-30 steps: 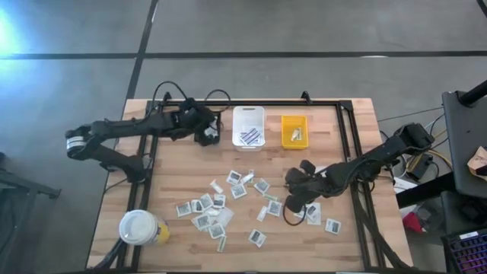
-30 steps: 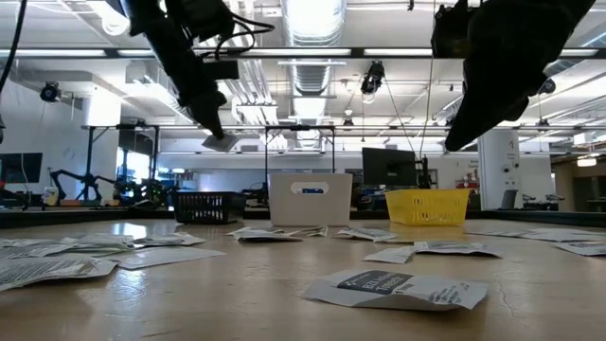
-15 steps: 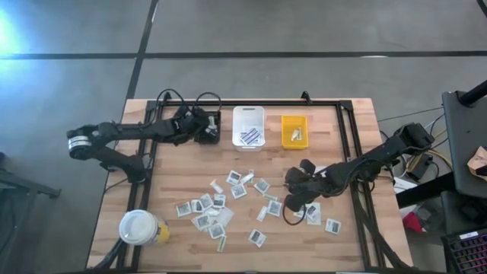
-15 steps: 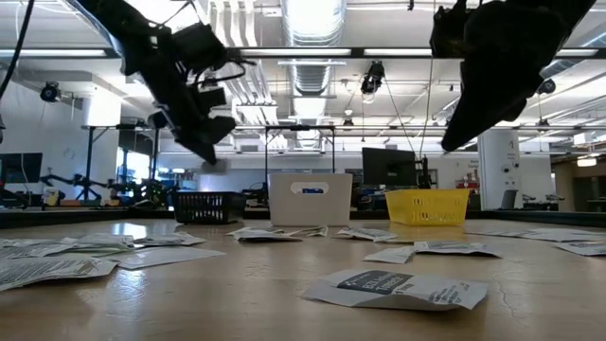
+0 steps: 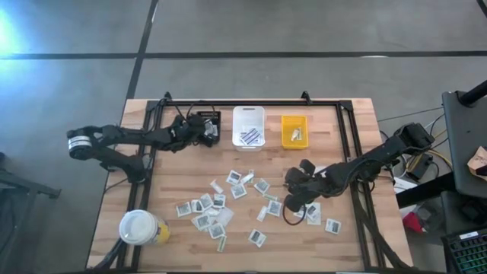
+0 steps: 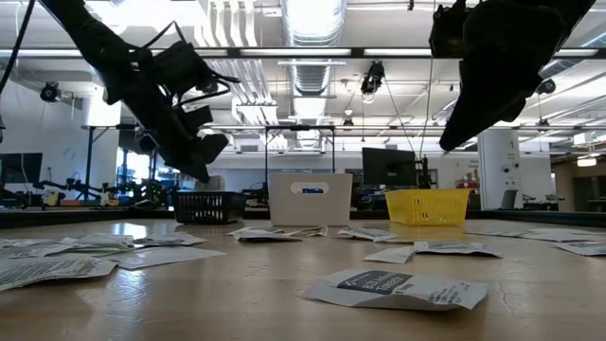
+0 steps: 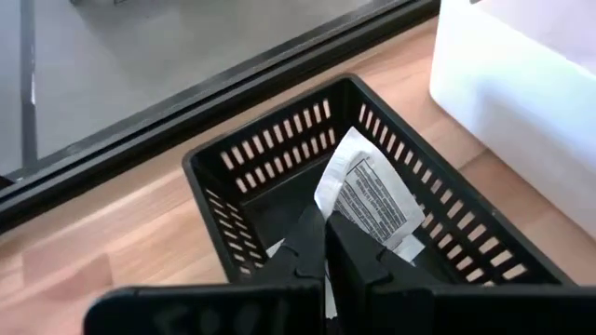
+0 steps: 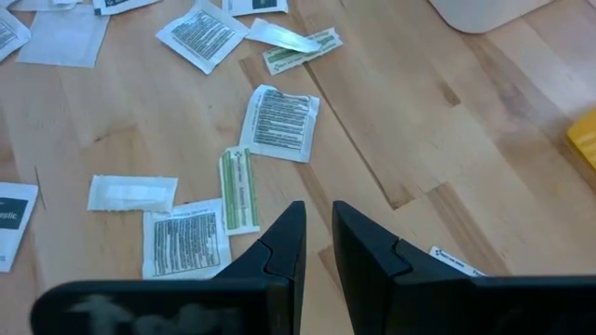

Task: Pick & Place First Aid Supplies
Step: Put the towelette pack into the black basket, then put the green bandage into the yellow basket

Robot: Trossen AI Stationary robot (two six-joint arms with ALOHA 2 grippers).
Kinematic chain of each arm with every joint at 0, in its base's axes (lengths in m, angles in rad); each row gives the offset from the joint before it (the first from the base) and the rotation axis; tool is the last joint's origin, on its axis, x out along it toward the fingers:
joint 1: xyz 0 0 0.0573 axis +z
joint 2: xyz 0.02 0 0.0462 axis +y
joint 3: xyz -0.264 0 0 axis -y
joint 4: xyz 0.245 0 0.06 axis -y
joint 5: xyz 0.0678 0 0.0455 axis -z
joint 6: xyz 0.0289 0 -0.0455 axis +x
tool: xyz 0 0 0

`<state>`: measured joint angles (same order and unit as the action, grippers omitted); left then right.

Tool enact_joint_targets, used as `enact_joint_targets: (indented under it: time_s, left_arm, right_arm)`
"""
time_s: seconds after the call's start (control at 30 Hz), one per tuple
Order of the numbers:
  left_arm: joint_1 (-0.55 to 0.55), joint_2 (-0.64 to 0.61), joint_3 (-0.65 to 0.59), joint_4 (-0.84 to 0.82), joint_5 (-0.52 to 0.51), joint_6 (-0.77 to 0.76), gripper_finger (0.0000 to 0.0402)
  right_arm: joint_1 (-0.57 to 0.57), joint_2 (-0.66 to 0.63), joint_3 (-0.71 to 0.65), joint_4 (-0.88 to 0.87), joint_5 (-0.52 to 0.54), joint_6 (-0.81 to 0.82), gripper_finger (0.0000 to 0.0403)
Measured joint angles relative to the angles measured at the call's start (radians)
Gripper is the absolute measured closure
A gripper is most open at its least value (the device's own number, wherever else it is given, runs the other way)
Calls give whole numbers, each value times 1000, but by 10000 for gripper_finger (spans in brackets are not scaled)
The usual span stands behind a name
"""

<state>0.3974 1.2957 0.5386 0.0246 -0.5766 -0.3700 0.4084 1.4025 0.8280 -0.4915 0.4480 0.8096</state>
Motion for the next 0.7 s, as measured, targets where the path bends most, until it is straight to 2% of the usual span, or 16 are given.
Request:
enact_joint_targets:
  time_s: [0.33,0.7]
  left_arm:
    - [10,0,-9,13,20,-1,363]
    - [11,-1,5,33,19,47,280]
  right_arm:
    - [0,25,-1,2,-1,2,351]
    - [2,60,-2,9,-3,-5,351]
